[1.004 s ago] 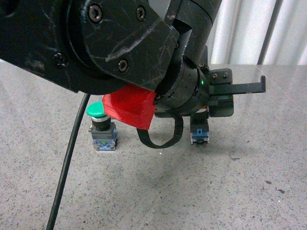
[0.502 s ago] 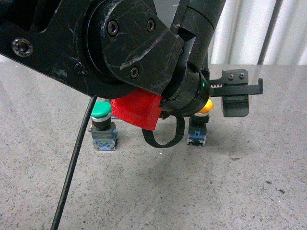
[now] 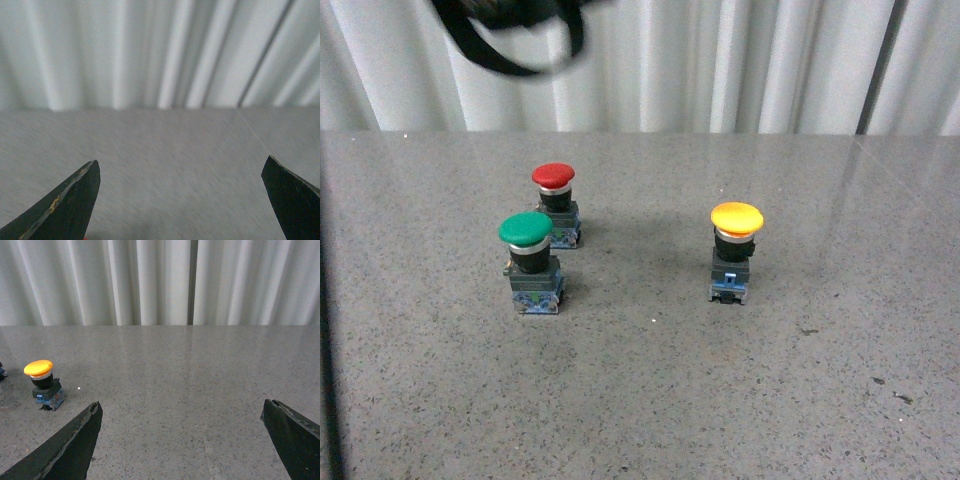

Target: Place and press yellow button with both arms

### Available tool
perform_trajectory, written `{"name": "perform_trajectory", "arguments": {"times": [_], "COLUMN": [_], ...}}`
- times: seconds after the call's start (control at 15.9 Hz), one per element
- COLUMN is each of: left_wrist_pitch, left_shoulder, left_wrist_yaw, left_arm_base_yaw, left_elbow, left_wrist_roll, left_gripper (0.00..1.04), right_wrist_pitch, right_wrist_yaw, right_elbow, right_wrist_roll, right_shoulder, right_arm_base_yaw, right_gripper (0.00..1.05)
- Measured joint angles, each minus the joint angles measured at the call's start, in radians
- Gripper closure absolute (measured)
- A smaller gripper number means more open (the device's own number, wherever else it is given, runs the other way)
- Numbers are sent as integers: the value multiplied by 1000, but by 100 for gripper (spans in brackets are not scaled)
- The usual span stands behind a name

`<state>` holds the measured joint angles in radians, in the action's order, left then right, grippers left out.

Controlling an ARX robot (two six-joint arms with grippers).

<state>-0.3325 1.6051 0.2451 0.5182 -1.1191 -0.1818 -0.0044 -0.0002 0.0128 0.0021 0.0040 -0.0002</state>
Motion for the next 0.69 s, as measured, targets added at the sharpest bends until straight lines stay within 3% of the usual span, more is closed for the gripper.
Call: {"name": "perform_trajectory", "arguments": {"times": [0.19, 0.5, 0.56, 0.69], "left_wrist_pitch": [-72, 66, 153, 132], "left_shoulder": [-291, -799, -842, -919], "left_wrist_yaw": [29, 132, 158, 91], "left_arm_base_yaw": [-98, -72, -104, -187], "left_elbow": [201, 467, 478, 636], "left_wrist_roll": [151, 344, 291, 216], "left_gripper": [7, 9, 21, 44], "right_wrist_pitch": [0, 0, 0, 0], "right_wrist_yaw": [0, 0, -1, 0], "right_elbow": [0, 0, 0, 0], "right_wrist_roll": [0, 0, 0, 0], "right_shoulder": [0, 0, 0, 0], "right_arm_base_yaw": [0, 0, 0, 0], "right_gripper": [7, 7, 7, 7]}}
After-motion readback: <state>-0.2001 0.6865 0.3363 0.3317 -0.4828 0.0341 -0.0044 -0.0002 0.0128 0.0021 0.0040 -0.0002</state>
